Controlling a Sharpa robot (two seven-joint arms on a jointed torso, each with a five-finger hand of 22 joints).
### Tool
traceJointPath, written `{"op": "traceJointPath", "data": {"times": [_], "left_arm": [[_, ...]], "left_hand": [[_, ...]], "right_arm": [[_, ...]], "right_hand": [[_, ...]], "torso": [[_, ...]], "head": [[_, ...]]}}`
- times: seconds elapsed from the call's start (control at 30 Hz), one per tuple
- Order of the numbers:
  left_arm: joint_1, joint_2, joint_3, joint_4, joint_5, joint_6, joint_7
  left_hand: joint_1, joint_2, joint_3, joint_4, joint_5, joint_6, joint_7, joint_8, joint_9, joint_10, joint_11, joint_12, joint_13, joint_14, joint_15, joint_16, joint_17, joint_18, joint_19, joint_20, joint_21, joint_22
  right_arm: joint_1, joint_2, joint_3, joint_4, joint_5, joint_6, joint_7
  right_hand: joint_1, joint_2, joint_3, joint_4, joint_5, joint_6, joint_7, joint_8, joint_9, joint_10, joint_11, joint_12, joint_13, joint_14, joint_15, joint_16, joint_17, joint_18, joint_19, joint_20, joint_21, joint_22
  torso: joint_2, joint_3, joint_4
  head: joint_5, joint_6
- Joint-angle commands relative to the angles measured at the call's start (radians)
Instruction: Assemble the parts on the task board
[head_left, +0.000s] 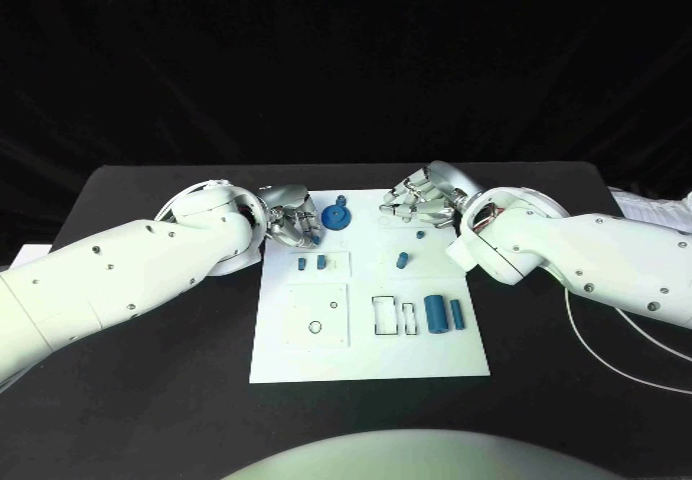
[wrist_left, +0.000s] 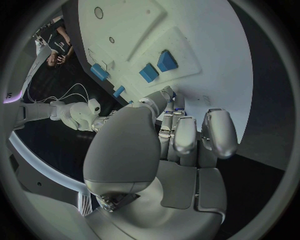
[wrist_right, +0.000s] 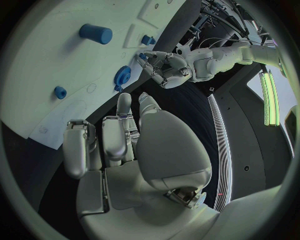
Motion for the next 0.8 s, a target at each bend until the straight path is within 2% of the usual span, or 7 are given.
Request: {"op": "traceJointPath", "data": {"times": [0.03, 0.1, 0.27, 0.8], "left_arm": [[-0.002, 0.003, -0.002, -0.002, -0.008, 0.024, -0.013], [-0.002, 0.003, -0.002, -0.002, -0.008, 0.025, -0.016], [-0.002, 0.002, -0.002, -0.004, -0.008, 0.027, -0.019], [-0.002, 0.001, -0.002, -0.003, -0.008, 0.020, -0.020]], "left_hand": [[-0.015, -0.002, 0.008, -0.003, -0.004, -0.009, 0.011, -0.009, -0.006, -0.004, 0.008, -0.010, -0.002, 0.018, 0.004, 0.005, -0.003, -0.021, 0.015, -0.002, 0.004, 0.071], [-0.020, -0.008, 0.012, -0.006, -0.003, -0.032, 0.022, -0.025, -0.013, -0.011, 0.016, -0.019, -0.003, 0.018, 0.010, 0.006, -0.006, -0.021, 0.015, 0.001, 0.004, 0.072], [-0.026, -0.014, 0.019, -0.010, -0.003, -0.057, 0.030, -0.044, -0.024, -0.014, 0.023, -0.028, -0.002, 0.016, 0.015, 0.008, -0.012, -0.021, 0.014, 0.006, 0.003, 0.074], [-0.037, -0.023, 0.029, -0.017, -0.004, -0.094, 0.039, -0.058, -0.042, -0.016, 0.029, -0.040, -0.001, 0.014, 0.022, 0.011, -0.022, -0.021, 0.013, 0.013, 0.002, 0.076]], "right_arm": [[-0.001, 0.000, 0.000, 0.001, -0.004, 0.011, 0.006], [-0.001, 0.000, 0.000, 0.001, -0.004, 0.011, 0.006], [-0.001, -0.001, 0.000, 0.001, -0.004, 0.010, 0.006], [-0.001, -0.002, 0.000, 0.000, -0.004, 0.010, 0.005]], "right_hand": [[0.003, 0.009, -0.004, -0.002, 0.004, -0.008, 0.000, -0.006, 0.001, -0.006, -0.001, -0.005, -0.001, 0.020, 0.003, -0.006, 0.000, 0.006, -0.005, -0.003, -0.005, 0.042], [0.003, 0.009, -0.004, -0.002, 0.004, -0.008, 0.000, -0.006, 0.001, -0.006, -0.001, -0.005, -0.001, 0.020, 0.003, -0.006, 0.000, 0.006, -0.005, -0.003, -0.005, 0.042], [0.003, 0.009, -0.004, -0.002, 0.004, -0.008, 0.000, -0.006, 0.001, -0.006, -0.001, -0.005, -0.001, 0.020, 0.003, -0.006, 0.000, 0.006, -0.005, -0.003, -0.005, 0.042], [0.003, 0.009, -0.004, -0.002, 0.004, -0.008, 0.000, -0.006, 0.001, -0.006, -0.001, -0.005, -0.001, 0.020, 0.003, -0.006, 0.000, 0.006, -0.005, -0.003, -0.005, 0.042]], "torso": [[0.000, 0.0003, -0.0003], [0.000, 0.0003, 0.0000], [-0.001, 0.0005, 0.0004], [0.000, 0.0004, 0.0004]], "head": [[0.000, 0.000], [0.000, 0.000], [-0.002, 0.000], [-0.003, 0.000]]}}
